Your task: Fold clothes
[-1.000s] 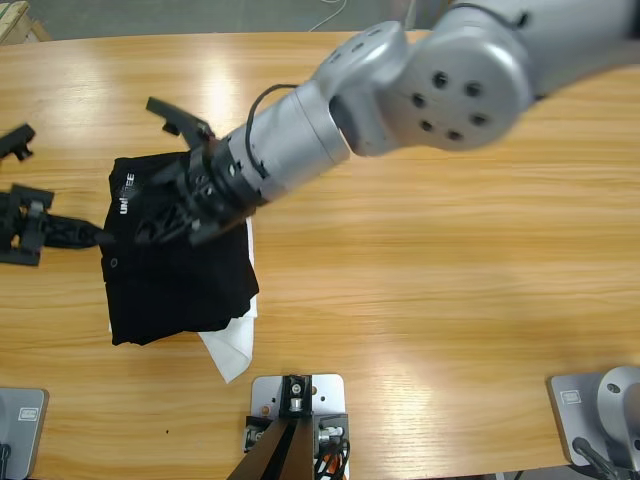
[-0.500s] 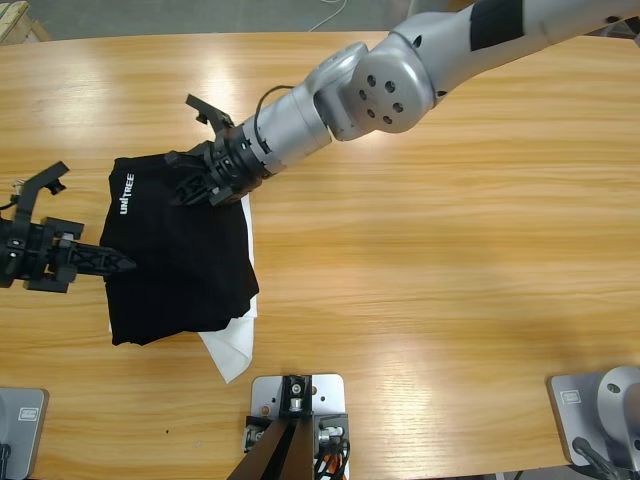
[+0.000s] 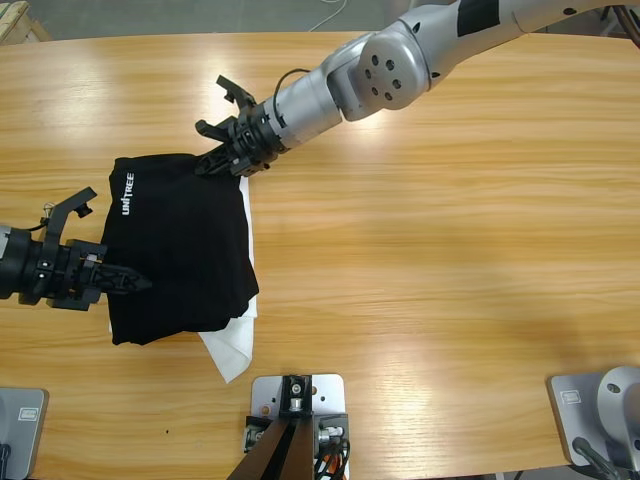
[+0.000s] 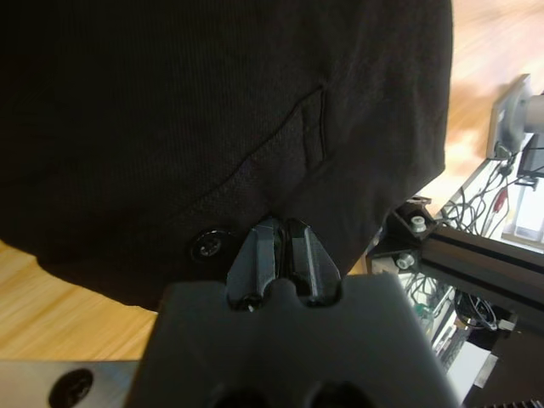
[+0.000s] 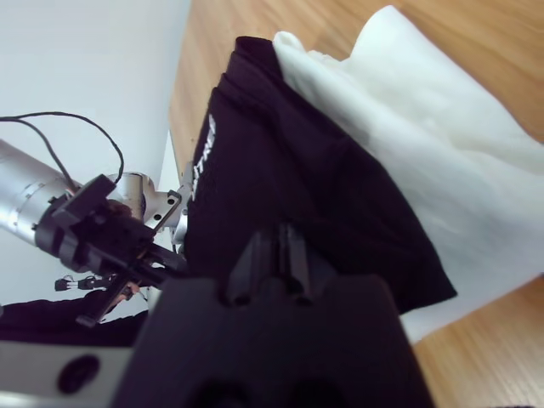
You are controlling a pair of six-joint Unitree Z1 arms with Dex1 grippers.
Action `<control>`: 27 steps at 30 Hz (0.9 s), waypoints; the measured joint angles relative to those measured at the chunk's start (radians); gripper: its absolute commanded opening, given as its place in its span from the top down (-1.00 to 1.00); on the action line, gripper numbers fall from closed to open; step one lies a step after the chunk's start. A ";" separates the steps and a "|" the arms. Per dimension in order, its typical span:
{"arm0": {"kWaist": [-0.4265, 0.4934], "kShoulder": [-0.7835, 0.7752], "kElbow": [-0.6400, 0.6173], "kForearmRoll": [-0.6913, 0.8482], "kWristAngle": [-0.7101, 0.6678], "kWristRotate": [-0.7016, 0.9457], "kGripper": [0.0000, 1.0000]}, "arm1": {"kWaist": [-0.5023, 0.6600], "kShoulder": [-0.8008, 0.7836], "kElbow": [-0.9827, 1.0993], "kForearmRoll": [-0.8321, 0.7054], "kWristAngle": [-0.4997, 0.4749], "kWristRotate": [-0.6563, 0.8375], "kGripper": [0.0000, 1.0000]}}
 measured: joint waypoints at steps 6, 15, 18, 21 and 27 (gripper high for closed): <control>0.000 0.000 0.016 -0.007 0.000 -0.006 1.00 | -0.051 0.039 -0.003 0.010 0.000 -0.007 1.00; 0.000 -0.046 0.013 -0.007 -0.001 -0.045 -0.99 | -0.157 -0.002 -0.003 0.016 -0.057 -0.036 -1.00; -0.004 -0.136 -0.041 0.028 0.006 -0.052 -0.99 | -0.191 -0.127 -0.005 0.105 -0.124 -0.056 -1.00; -0.035 -0.168 -0.177 0.187 0.065 0.000 -0.99 | -0.194 -0.282 -0.009 0.429 -0.348 -0.189 -1.00; -0.206 -0.072 -0.430 0.469 0.286 0.342 -1.00 | -0.088 -0.552 0.189 0.719 -0.651 -0.394 -1.00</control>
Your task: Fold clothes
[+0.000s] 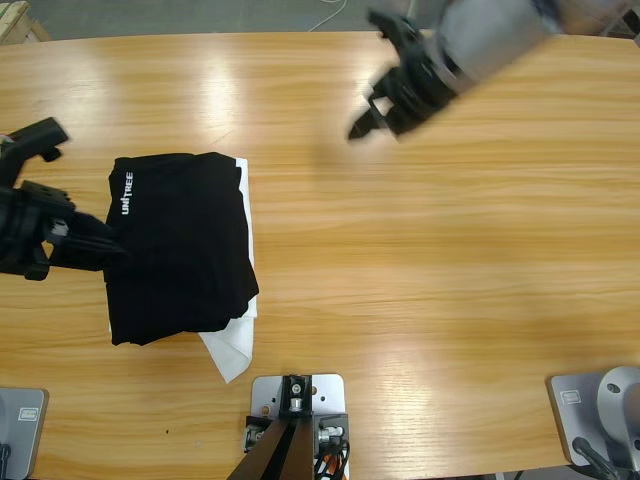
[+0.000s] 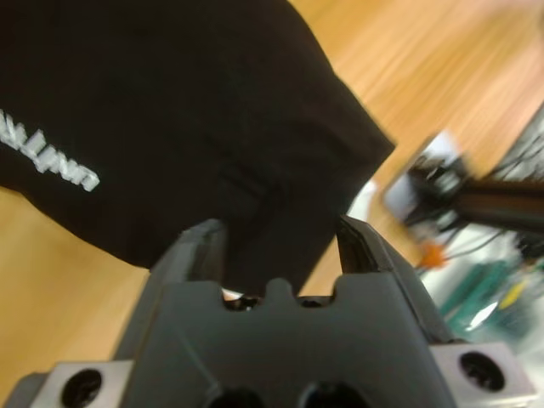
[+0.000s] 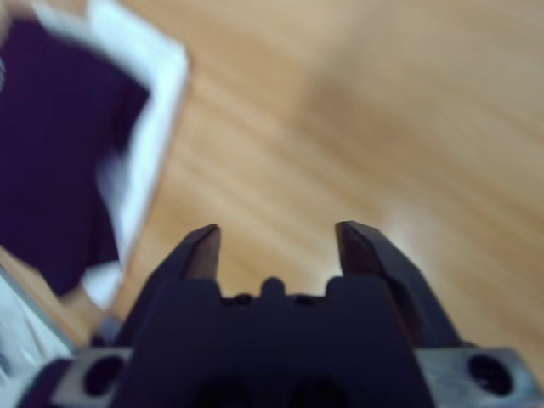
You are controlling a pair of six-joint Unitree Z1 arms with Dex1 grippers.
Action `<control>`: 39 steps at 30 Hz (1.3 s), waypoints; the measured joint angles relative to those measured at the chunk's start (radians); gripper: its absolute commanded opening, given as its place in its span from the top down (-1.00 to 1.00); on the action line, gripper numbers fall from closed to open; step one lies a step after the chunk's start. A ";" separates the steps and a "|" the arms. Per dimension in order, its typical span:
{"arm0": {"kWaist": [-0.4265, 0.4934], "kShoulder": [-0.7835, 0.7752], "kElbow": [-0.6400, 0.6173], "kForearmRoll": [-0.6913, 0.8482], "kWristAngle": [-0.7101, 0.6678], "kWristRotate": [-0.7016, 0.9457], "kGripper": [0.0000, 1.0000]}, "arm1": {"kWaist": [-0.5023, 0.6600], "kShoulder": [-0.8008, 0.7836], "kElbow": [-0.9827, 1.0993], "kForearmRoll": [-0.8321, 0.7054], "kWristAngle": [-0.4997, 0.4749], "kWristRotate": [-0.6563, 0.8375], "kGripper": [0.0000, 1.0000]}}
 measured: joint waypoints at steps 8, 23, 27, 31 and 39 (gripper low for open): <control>-0.104 0.192 -0.195 0.173 0.245 0.421 -1.00 | 0.018 -0.238 0.196 0.016 -0.029 -0.009 -1.00; -0.145 0.417 -0.241 0.179 0.276 0.618 -1.00 | 0.016 -0.276 0.272 -0.030 -0.030 0.006 -1.00; -0.145 0.467 -0.241 0.151 0.276 0.618 -1.00 | 0.007 -0.263 0.274 -0.047 -0.027 0.006 -1.00; -0.145 0.509 -0.240 0.116 0.276 0.616 -1.00 | -0.002 -0.258 0.274 -0.056 -0.021 0.006 -1.00; -0.076 0.532 -0.232 0.059 0.275 0.572 -1.00 | -0.033 -0.258 0.282 -0.056 -0.017 0.006 -1.00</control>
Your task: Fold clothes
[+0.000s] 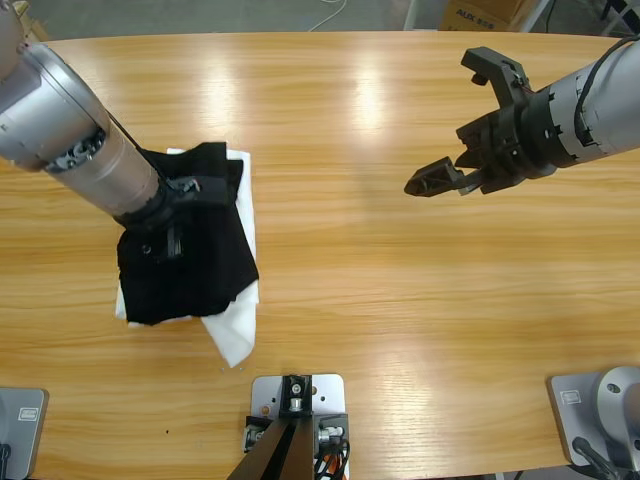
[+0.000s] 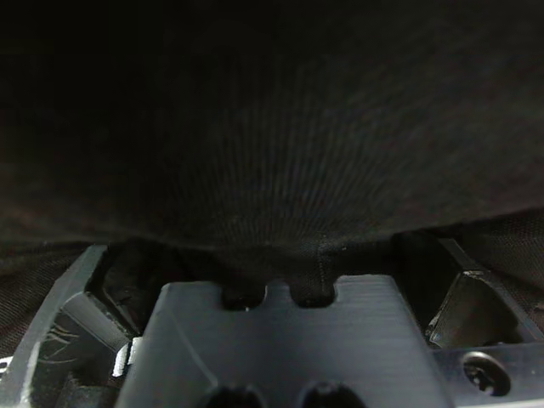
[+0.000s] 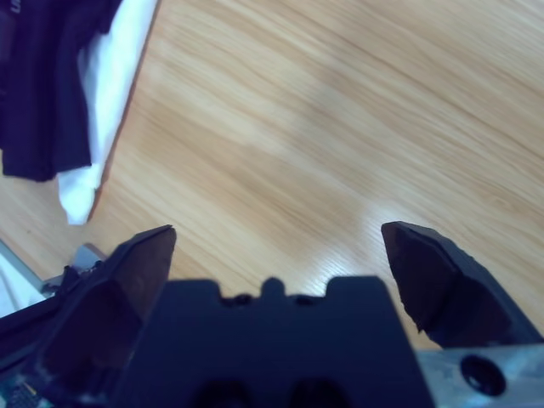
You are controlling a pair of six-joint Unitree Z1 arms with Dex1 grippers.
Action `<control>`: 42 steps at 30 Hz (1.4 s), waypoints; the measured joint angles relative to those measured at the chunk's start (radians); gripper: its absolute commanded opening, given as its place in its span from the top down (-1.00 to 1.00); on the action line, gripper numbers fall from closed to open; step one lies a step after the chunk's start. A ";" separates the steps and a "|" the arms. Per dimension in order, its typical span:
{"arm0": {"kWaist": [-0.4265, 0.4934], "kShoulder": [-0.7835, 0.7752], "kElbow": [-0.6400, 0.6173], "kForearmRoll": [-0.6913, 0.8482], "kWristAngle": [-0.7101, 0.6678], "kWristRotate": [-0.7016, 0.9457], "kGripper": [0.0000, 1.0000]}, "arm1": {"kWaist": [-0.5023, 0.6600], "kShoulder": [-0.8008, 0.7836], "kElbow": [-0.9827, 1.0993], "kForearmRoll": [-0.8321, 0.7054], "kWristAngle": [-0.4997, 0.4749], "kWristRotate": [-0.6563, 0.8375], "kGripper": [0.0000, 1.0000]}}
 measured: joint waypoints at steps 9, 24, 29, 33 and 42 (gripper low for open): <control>0.356 0.077 -0.123 -0.015 -0.002 -0.303 -1.00 | -0.009 0.000 0.016 0.000 0.000 0.000 -1.00; 0.696 0.456 -0.895 0.316 0.020 -0.530 -1.00 | -0.057 0.072 0.031 0.000 0.029 -0.006 -1.00; 0.710 0.538 -1.077 0.426 0.021 -0.578 -1.00 | -0.058 0.097 0.019 -0.001 0.035 -0.006 -1.00; 0.713 0.550 -1.122 0.443 0.023 -0.598 -1.00 | -0.058 0.096 0.017 -0.001 0.035 -0.006 -1.00; 0.720 0.451 -1.149 0.533 0.030 -0.603 -1.00 | -0.058 -0.057 -0.018 0.133 -0.127 -0.051 -1.00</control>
